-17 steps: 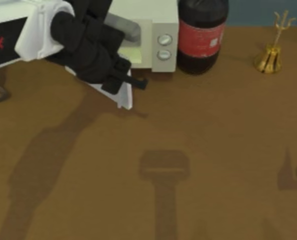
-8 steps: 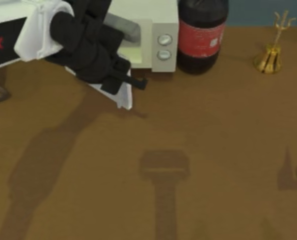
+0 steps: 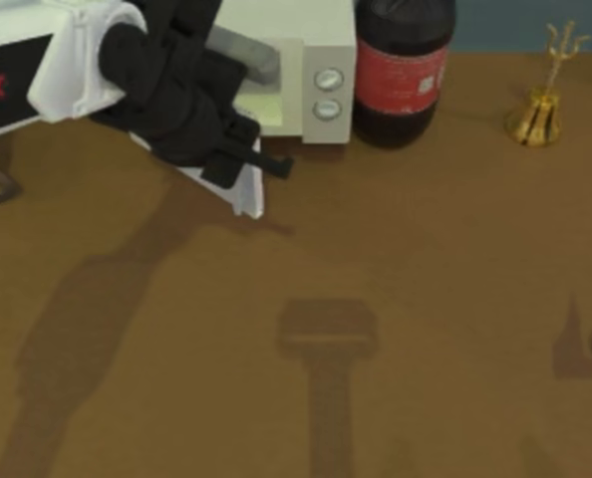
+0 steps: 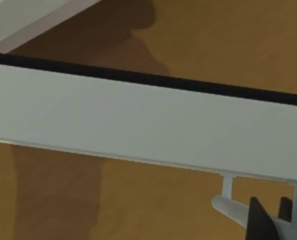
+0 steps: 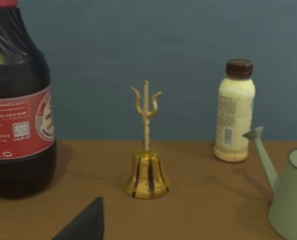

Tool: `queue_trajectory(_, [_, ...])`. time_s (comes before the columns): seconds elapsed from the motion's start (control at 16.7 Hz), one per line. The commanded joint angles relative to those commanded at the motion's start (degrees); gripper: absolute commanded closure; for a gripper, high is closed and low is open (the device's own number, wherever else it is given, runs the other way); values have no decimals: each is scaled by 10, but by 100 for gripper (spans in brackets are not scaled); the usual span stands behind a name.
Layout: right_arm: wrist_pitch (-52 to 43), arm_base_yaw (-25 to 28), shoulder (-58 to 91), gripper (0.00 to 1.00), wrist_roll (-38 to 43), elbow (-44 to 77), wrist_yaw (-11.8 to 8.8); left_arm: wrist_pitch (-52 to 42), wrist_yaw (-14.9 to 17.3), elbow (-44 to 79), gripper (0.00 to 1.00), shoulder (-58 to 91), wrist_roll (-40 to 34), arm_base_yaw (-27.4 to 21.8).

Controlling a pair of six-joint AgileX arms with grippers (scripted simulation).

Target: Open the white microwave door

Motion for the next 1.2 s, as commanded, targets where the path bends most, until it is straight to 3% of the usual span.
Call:
queue_trajectory(0.3, [0, 0, 0, 0, 0, 0, 0, 0, 5, -3, 100, 1, -1, -3])
queue_trajectory(0.72, [0, 0, 0, 0, 0, 0, 0, -1, 41, -34, 100, -27, 71, 25])
queue_trajectory(1.2, [0, 0, 0, 0, 0, 0, 0, 0, 41, -34, 100, -28, 72, 26])
